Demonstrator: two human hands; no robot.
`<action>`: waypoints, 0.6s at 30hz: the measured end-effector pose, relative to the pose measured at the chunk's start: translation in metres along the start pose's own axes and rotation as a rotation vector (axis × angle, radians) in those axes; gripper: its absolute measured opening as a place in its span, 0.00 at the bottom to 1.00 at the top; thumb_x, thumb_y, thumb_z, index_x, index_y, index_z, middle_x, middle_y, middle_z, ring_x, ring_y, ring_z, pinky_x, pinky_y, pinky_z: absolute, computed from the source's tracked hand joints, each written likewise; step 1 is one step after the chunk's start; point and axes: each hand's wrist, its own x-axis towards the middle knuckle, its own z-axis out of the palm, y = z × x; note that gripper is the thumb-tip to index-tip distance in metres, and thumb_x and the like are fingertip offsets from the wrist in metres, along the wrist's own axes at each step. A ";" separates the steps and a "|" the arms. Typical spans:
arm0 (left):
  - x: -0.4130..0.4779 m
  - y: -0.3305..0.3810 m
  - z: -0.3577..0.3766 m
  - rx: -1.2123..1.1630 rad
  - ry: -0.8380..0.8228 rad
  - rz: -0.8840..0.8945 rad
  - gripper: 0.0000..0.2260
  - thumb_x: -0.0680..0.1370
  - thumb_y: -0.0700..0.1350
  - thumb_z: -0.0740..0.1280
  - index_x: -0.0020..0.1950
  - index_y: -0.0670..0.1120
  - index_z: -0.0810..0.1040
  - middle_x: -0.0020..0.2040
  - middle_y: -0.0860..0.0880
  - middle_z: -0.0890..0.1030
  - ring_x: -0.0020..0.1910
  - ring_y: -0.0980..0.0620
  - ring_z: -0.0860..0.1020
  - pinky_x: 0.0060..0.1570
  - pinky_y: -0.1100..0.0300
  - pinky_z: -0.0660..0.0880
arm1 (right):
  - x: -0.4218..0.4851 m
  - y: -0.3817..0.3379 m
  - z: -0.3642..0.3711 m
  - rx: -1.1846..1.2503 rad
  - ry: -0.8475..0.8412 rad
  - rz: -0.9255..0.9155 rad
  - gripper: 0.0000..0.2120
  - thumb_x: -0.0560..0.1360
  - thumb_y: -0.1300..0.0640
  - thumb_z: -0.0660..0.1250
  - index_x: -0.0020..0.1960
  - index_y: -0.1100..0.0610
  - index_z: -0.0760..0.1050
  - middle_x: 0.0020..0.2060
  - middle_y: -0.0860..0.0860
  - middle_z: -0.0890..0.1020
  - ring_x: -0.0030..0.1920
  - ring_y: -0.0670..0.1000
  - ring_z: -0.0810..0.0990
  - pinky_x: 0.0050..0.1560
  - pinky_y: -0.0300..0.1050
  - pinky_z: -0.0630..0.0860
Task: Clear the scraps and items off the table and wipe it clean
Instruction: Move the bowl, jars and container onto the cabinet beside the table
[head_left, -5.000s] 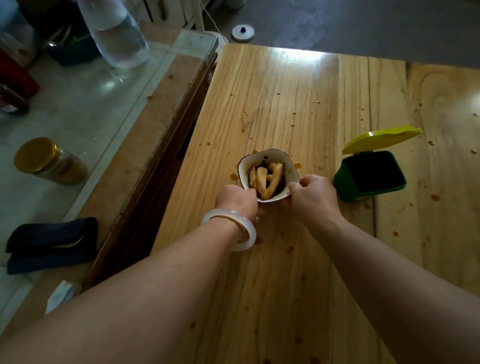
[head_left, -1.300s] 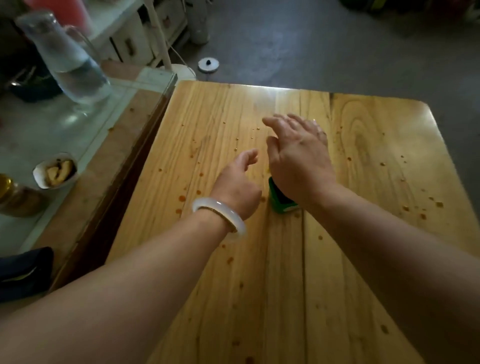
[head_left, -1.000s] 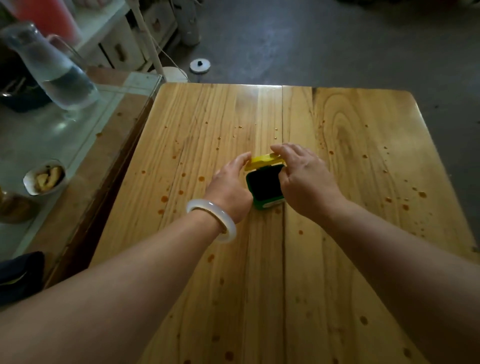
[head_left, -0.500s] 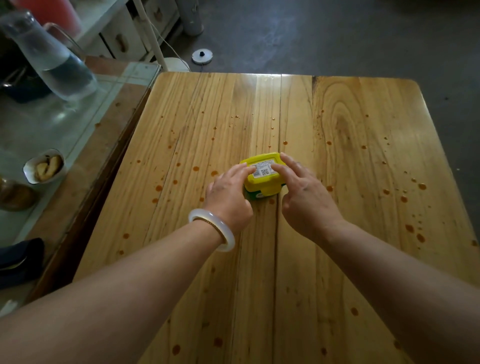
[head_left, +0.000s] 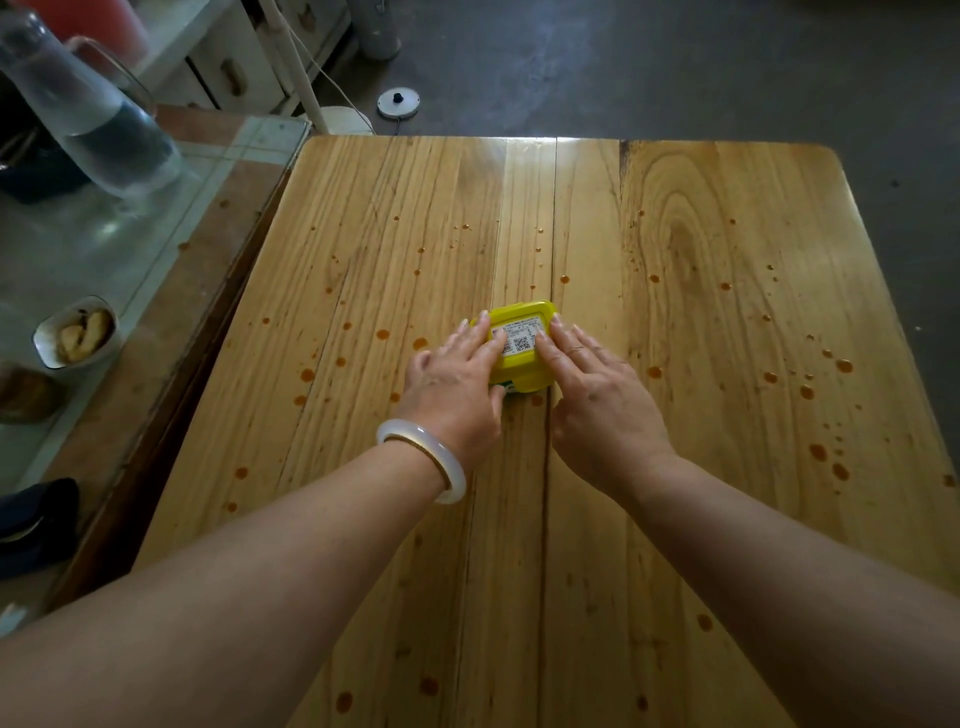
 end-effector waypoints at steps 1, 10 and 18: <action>0.000 0.000 0.000 0.017 0.008 0.003 0.25 0.80 0.50 0.58 0.76 0.53 0.56 0.78 0.55 0.50 0.76 0.55 0.49 0.71 0.54 0.52 | 0.001 -0.001 -0.002 -0.015 0.012 -0.005 0.31 0.80 0.58 0.60 0.80 0.53 0.53 0.80 0.51 0.54 0.80 0.52 0.51 0.78 0.49 0.47; 0.005 0.005 -0.004 0.124 0.037 0.006 0.22 0.81 0.52 0.57 0.74 0.54 0.60 0.77 0.53 0.55 0.76 0.53 0.51 0.71 0.53 0.54 | 0.043 -0.007 -0.037 -0.120 -0.034 -0.096 0.18 0.74 0.52 0.72 0.61 0.58 0.76 0.64 0.54 0.74 0.65 0.55 0.70 0.64 0.51 0.70; 0.013 0.010 0.001 0.083 0.059 0.011 0.25 0.79 0.45 0.63 0.74 0.52 0.59 0.77 0.50 0.53 0.76 0.51 0.48 0.71 0.54 0.53 | 0.060 -0.018 -0.035 -0.021 -0.133 -0.070 0.29 0.68 0.57 0.79 0.62 0.54 0.66 0.55 0.51 0.75 0.53 0.49 0.72 0.48 0.41 0.69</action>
